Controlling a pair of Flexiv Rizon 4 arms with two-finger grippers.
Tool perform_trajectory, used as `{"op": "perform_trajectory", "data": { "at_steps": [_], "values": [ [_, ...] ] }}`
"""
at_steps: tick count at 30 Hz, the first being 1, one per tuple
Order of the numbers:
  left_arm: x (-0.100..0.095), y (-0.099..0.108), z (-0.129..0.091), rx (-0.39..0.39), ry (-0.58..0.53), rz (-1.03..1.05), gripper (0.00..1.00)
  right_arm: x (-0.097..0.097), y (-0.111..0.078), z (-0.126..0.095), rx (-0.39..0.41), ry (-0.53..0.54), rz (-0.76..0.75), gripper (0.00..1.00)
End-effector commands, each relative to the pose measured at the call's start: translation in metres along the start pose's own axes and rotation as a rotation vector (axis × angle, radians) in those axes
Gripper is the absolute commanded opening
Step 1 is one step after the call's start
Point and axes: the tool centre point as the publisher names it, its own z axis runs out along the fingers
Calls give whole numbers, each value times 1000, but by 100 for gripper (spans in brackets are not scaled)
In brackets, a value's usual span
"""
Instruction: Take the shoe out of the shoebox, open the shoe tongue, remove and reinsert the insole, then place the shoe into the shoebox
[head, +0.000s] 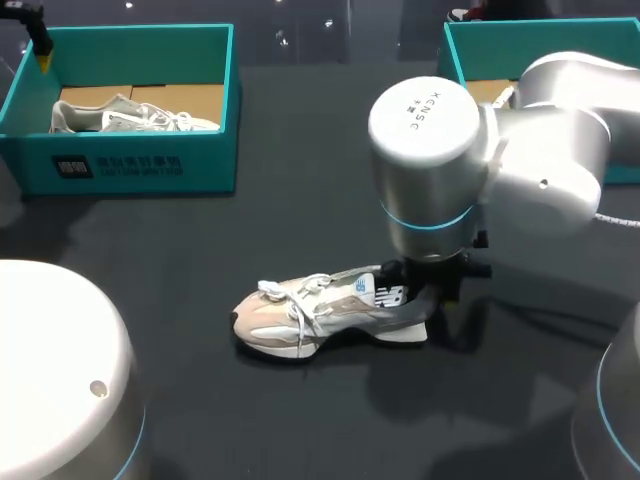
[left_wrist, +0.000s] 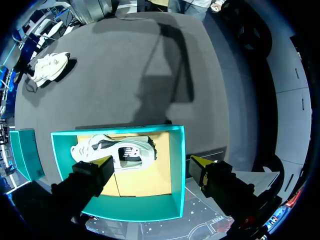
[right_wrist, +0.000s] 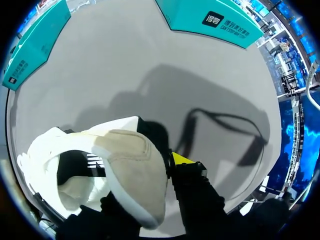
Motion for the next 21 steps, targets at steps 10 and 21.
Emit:
{"op": "perform_trajectory", "data": {
  "at_steps": [10, 21],
  "values": [
    [0, 0, 0, -2, 1, 1, 100, -5, 8, 15, 48, 27, -5, 0],
    [0, 0, 0, -2, 1, 1, 100, -14, 8, 17, 67, -16, -27, 0]
  ]
}}
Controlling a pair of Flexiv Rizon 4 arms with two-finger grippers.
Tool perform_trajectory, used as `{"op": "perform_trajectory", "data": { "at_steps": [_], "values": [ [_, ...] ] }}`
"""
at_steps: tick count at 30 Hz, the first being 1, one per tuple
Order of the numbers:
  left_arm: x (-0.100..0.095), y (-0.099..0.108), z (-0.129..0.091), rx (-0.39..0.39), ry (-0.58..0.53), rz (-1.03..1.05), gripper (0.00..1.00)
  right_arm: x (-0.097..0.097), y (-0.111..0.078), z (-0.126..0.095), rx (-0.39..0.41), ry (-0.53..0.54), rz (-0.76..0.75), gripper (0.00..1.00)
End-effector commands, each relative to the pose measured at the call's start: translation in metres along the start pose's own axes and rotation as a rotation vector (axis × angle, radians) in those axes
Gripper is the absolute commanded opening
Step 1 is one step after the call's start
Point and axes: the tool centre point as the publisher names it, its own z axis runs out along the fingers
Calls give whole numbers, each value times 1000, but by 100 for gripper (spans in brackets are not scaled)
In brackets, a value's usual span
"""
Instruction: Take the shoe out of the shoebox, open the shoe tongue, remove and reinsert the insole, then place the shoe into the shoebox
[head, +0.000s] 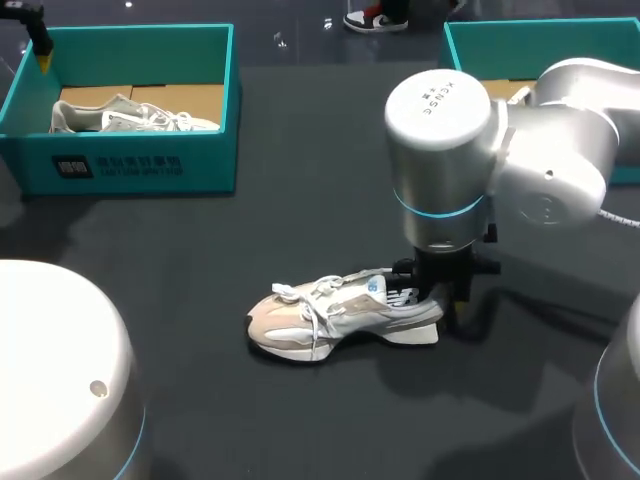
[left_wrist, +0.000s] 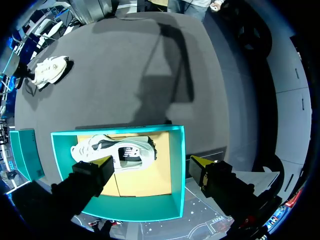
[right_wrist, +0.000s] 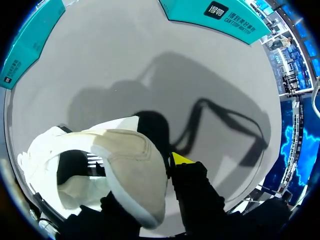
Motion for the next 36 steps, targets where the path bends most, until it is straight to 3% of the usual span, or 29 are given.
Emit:
{"op": "perform_trajectory", "data": {
  "at_steps": [1, 27, 28, 29, 30, 32, 33, 36],
  "values": [
    [0, 0, 0, -2, 1, 1, 100, 0, 2, 1, 9, -2, -7, 0],
    [0, 0, 0, -2, 1, 1, 100, 3, 2, 19, 50, 2, -36, 1],
    [0, 0, 0, -2, 1, 1, 100, 3, 2, 19, 51, 2, -39, 12],
    [0, 0, 0, -2, 1, 1, 100, 3, 2, 19, 51, 3, -41, 34],
    [0, 0, 0, -2, 1, 1, 100, 3, 2, 19, 51, 4, -44, 46],
    [0, 0, 0, -2, 1, 1, 100, 4, 2, 19, 51, 6, -46, 93],
    [0, 0, 0, -2, 1, 1, 100, 4, 3, 18, 50, 10, -48, 100],
    [0, 0, 0, -2, 1, 1, 100, 3, 2, 11, 36, 26, -59, 100]
  ]
}}
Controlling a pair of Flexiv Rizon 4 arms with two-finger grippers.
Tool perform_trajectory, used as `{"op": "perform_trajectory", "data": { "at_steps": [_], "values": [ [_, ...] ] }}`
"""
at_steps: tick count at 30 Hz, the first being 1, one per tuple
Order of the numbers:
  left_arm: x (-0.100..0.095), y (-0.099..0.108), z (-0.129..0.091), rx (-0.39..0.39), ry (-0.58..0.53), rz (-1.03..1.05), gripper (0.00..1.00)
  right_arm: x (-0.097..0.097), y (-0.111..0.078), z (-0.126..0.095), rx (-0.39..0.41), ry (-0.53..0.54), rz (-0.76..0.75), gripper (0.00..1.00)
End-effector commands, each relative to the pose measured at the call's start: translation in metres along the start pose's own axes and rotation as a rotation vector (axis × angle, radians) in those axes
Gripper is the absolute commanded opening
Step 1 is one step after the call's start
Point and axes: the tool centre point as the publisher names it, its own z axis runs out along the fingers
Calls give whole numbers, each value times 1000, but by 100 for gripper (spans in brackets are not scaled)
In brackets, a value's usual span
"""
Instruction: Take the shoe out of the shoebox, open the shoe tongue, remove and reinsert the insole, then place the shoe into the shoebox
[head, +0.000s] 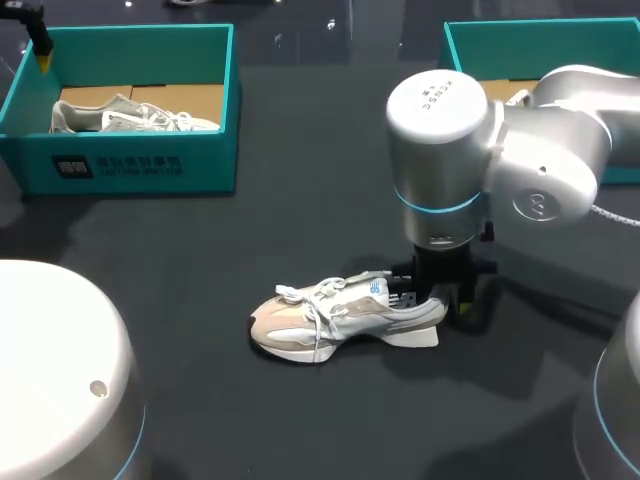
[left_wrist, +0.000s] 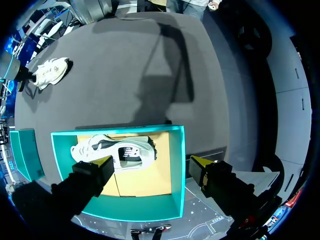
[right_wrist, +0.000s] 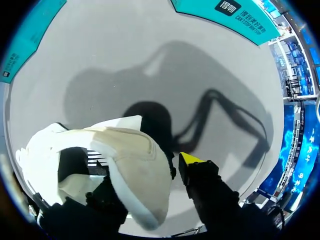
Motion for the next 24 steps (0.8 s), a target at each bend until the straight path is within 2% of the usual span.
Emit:
{"op": "perform_trajectory", "data": {
  "at_steps": [1, 5, 10, 11, 14, 16, 17, 24],
  "values": [
    [0, 0, 0, -2, 1, 1, 100, -2, -2, -9, -15, 22, -15, 100],
    [0, 0, 0, -2, 1, 1, 100, -9, -4, -29, -21, 48, -33, 100],
    [0, 0, 0, -2, 1, 1, 100, -26, -4, -58, -62, 183, -109, 100],
    [0, 0, 0, -2, 1, 1, 100, -29, -4, -63, -50, 170, -126, 100],
    [0, 0, 0, -2, 1, 1, 100, -38, -1, -81, -91, 284, -194, 100],
    [0, 0, 0, -2, 1, 1, 100, -42, 1, -95, -145, 453, -282, 100],
    [0, 0, 0, -2, 1, 1, 100, -44, 2, -101, -113, 448, -279, 100],
    [0, 0, 0, -2, 1, 1, 100, -44, 2, -101, -113, 448, -279, 100]
  ]
}}
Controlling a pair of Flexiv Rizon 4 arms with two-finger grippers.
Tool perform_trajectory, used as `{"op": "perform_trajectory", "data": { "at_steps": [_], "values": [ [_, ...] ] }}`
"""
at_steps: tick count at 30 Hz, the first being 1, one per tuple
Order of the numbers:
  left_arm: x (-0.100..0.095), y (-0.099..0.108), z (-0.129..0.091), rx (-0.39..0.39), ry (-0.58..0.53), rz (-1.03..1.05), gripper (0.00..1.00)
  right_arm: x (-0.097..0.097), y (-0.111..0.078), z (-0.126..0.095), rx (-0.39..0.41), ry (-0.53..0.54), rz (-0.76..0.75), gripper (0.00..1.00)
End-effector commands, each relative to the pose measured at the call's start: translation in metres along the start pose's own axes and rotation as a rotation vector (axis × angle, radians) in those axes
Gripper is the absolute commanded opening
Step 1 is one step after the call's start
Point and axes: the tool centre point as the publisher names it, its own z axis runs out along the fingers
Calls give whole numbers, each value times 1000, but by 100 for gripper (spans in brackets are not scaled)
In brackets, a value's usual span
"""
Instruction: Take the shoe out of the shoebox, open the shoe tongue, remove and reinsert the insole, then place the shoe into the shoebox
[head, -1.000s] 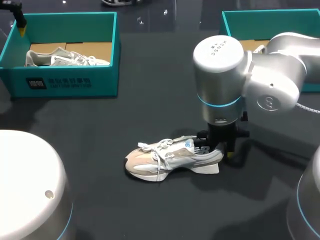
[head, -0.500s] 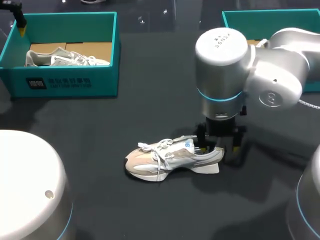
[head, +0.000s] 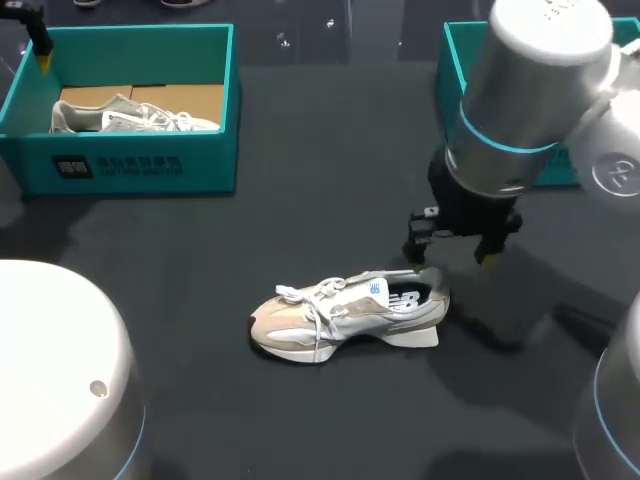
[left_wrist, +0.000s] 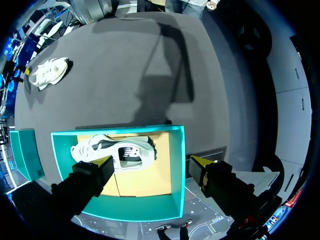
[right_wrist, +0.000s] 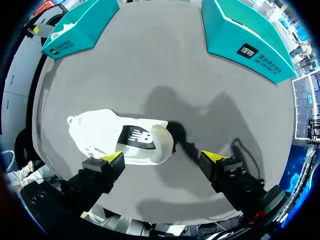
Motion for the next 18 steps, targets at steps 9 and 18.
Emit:
{"op": "perform_trajectory", "data": {
  "at_steps": [9, 18],
  "values": [
    [0, 0, 0, -2, 1, 1, 100, -40, -16, -15, -341, 595, -432, 100],
    [0, 0, 0, -2, 1, 1, 100, -76, -19, -12, -519, 959, -792, 100]
  ]
}}
